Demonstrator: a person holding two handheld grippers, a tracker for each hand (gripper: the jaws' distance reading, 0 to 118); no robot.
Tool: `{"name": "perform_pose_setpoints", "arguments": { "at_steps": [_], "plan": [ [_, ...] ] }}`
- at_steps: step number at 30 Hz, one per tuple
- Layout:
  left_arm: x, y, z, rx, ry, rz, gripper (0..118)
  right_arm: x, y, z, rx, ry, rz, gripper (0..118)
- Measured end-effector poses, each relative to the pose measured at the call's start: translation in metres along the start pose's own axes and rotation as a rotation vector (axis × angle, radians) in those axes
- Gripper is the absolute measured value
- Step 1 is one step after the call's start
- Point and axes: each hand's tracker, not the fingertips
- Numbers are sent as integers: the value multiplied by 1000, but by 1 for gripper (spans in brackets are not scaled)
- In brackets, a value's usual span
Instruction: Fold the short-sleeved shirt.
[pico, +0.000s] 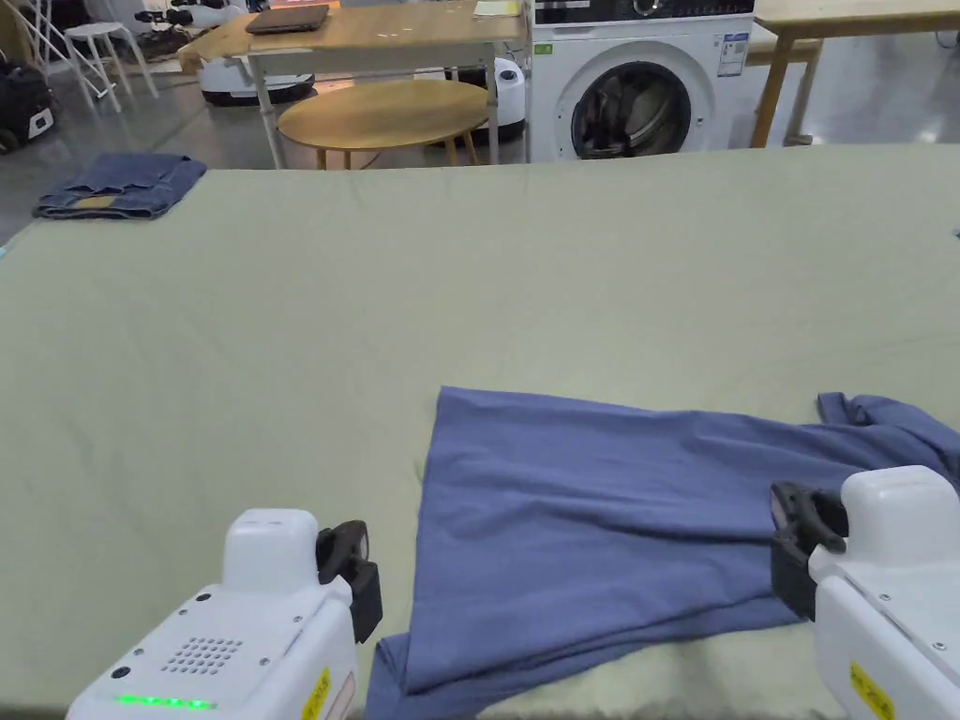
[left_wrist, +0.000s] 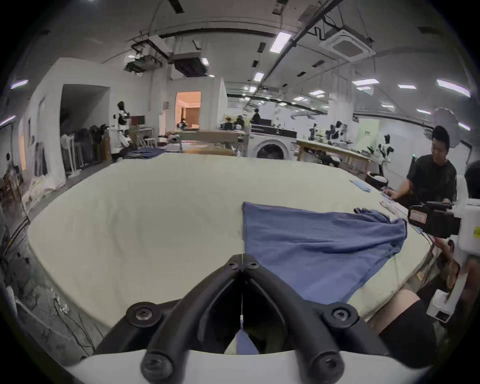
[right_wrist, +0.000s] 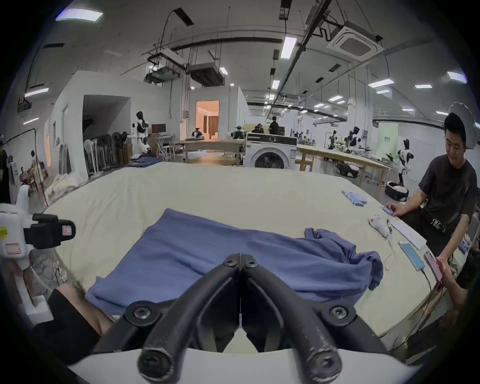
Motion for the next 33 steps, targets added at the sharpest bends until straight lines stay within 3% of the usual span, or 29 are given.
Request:
{"name": "perform_pose_setpoints", "arguments": {
  "at_steps": [5, 10, 11, 13, 14, 15, 21, 23, 25, 26, 28, 30, 33],
  "plan": [
    [1, 45, -82, -142, -112, -49, 0, 18, -14, -3, -44, -5, 10, 0],
    [3, 109, -189, -226, -76, -97, 0, 48, -25, 1, -90, -47, -12, 0],
    [0, 116, -212, -288, -71, -88, 6, 54, -27, 2, -99, -58, -17, 0],
    [3, 123, -255, -419, -31, -73, 75, 67, -31, 5, -118, -96, -16, 0],
    [2, 124, -273, -449, 1, -70, 102, 72, -31, 7, -127, -114, -10, 0],
    [1, 122, -286, -454, 27, -72, 110, 77, -33, 8, -134, -128, -4, 0],
    [9, 102, -335, -563, 64, 9, 109, 112, -42, 9, -194, -203, -3, 0],
    [18, 96, -333, -572, 78, -22, 98, 122, -42, 9, -199, -221, -27, 0],
    [36, 98, -318, -506, 63, -112, 76, 130, -42, 8, -197, -226, -51, 0],
    [46, 97, -311, -495, 44, -166, 58, 133, -42, 7, -196, -230, -54, 0],
    [70, 91, -296, -517, -44, -328, 8, 138, -43, 2, -202, -243, -51, 0],
    [78, 89, -283, -559, -136, -363, 2, 144, -45, 1, -201, -252, -55, 0],
    [75, 99, -264, -508, -218, -260, 2, 156, -46, 1, -178, -253, -99, 0]
  ]
}}
